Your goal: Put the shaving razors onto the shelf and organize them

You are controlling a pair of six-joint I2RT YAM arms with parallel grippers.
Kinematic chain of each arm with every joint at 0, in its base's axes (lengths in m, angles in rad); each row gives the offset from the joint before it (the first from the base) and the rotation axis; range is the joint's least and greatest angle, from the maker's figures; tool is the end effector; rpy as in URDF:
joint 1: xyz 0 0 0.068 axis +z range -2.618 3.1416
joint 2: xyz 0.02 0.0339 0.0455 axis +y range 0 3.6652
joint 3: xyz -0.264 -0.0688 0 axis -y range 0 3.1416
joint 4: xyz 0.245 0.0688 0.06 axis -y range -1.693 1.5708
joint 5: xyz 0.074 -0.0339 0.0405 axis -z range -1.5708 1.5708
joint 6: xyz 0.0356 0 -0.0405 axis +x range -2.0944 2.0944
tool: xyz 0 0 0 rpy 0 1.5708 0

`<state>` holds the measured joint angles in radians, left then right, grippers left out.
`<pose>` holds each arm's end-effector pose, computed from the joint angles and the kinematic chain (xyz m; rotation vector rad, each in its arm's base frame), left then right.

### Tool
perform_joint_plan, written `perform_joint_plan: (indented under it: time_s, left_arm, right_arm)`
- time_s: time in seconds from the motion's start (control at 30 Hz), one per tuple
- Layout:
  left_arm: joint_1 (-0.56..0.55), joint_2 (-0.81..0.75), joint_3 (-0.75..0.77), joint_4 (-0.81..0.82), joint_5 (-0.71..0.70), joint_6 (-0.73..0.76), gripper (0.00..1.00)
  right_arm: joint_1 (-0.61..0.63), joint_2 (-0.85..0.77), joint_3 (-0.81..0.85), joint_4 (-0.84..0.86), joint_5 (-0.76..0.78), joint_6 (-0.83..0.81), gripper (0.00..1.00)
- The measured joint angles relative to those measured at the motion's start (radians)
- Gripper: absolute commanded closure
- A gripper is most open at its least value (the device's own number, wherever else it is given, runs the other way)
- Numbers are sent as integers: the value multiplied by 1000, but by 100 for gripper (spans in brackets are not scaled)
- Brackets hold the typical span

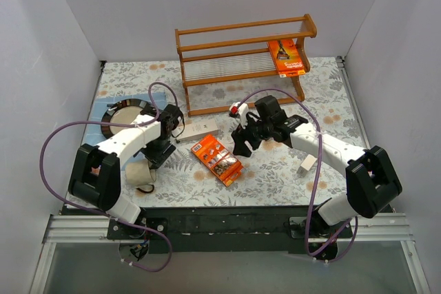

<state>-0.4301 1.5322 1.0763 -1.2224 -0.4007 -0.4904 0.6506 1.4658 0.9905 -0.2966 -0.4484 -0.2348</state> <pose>0.2282 -0.0894 0.2171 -0.0576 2.9960 0.6168 0.2402 0.2022 0.2433 -1.2115 2.0272 0.7293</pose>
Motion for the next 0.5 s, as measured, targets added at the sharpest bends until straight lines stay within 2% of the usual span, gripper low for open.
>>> perform_joint_plan:
  time_s: [0.03,0.07,0.2,0.33,0.5]
  left_arm:
    - [-2,0,-6,2,-17,5,40]
    - [-4,1,-13,5,-37,10,47]
    - [-6,14,-29,19,-76,26,61]
    - [-10,32,-34,31,-101,40,65]
    - [-12,33,-61,45,-139,56,64]
  right_arm:
    - [-2,0,-3,3,-1,0,25]
    - [-4,0,-7,8,-3,1,25]
    - [-10,0,-7,13,-7,3,25]
    - [-14,0,-7,16,-11,4,25]
    - [-16,0,-7,16,-20,4,26]
